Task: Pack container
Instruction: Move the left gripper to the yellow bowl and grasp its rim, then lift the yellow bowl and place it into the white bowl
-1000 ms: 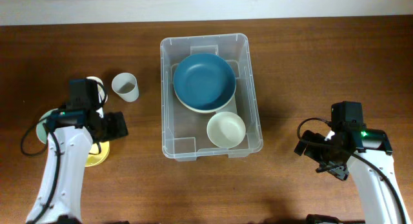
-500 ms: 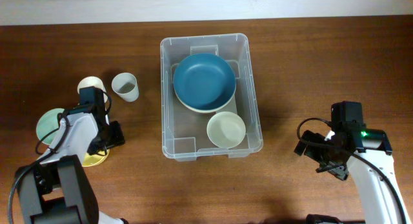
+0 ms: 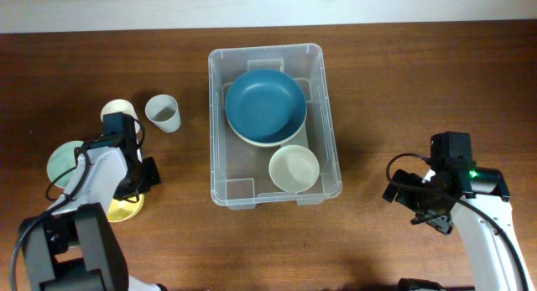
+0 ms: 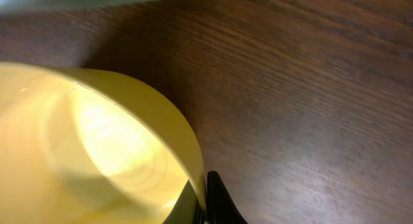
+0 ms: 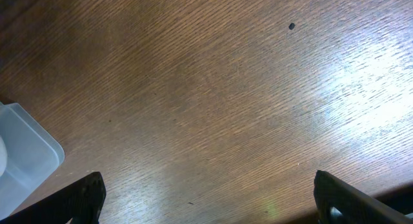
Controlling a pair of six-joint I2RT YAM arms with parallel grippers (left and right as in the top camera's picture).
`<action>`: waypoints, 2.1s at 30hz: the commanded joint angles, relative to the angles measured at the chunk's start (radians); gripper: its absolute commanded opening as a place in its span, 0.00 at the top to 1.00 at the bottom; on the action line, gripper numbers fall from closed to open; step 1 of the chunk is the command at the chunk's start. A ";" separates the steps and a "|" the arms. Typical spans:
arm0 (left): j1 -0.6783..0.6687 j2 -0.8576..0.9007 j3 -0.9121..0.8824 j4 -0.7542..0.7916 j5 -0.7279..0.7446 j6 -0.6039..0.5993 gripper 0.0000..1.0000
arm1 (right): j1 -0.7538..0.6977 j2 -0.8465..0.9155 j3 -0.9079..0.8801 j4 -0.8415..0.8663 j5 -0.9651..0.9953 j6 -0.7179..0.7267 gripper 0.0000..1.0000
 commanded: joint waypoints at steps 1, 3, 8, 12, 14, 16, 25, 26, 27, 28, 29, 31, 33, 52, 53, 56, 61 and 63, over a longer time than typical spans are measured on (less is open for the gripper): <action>-0.038 -0.100 0.026 -0.029 0.024 0.002 1.00 | 0.003 0.000 -0.003 0.000 0.016 -0.003 0.01; -0.069 -0.159 0.047 -0.068 0.024 0.002 1.00 | 0.003 0.000 -0.003 0.000 0.016 -0.002 0.01; -0.191 -0.321 0.127 -0.182 0.024 0.002 1.00 | 0.003 0.000 -0.003 0.003 0.016 -0.003 0.01; -0.338 -0.426 0.220 -0.263 0.024 0.003 1.00 | 0.003 0.000 -0.003 0.010 0.016 -0.002 0.01; -0.450 -0.464 0.284 -0.273 0.024 0.003 0.99 | 0.003 0.000 -0.003 0.011 0.016 -0.002 0.01; -0.536 -0.470 0.331 -0.264 0.024 0.003 0.99 | 0.003 0.000 -0.003 0.011 0.016 -0.003 0.01; -0.860 -0.296 0.384 -0.066 0.111 0.108 1.00 | 0.003 0.000 -0.003 0.011 0.016 -0.002 0.01; -0.872 -0.264 0.384 -0.051 0.145 0.112 1.00 | 0.003 0.000 -0.003 0.011 0.016 -0.002 0.01; -0.885 -0.221 0.384 -0.034 0.183 0.116 1.00 | 0.003 0.000 -0.003 0.011 0.016 -0.002 0.01; -0.893 -0.187 0.384 -0.021 0.201 0.119 1.00 | 0.003 0.000 -0.003 0.011 0.016 -0.002 0.01; -0.901 -0.147 0.384 -0.007 0.217 0.119 1.00 | 0.003 0.000 -0.003 0.011 0.016 -0.002 0.01; -0.913 -0.078 0.384 0.017 0.239 0.119 1.00 | 0.003 0.000 -0.003 0.011 0.016 -0.002 0.01; -0.926 -0.012 0.384 0.043 0.294 0.140 1.00 | 0.003 0.000 -0.003 0.011 0.016 -0.002 0.01; -0.899 -0.027 0.423 -0.027 0.182 0.163 0.24 | 0.003 0.000 -0.003 0.014 0.016 -0.003 0.01; -0.878 -0.051 0.437 -0.050 0.158 0.162 0.24 | 0.003 0.000 -0.003 0.015 0.016 -0.003 0.01; -0.805 -0.138 0.468 -0.106 0.086 0.162 0.22 | 0.003 0.000 -0.003 0.015 0.016 -0.003 0.01; -0.590 -0.310 0.471 -0.156 0.023 0.159 0.19 | 0.003 0.000 -0.003 0.015 0.017 -0.022 0.01; -0.484 -0.350 0.471 -0.179 0.022 0.159 0.19 | 0.003 0.000 -0.003 0.016 0.016 -0.021 0.01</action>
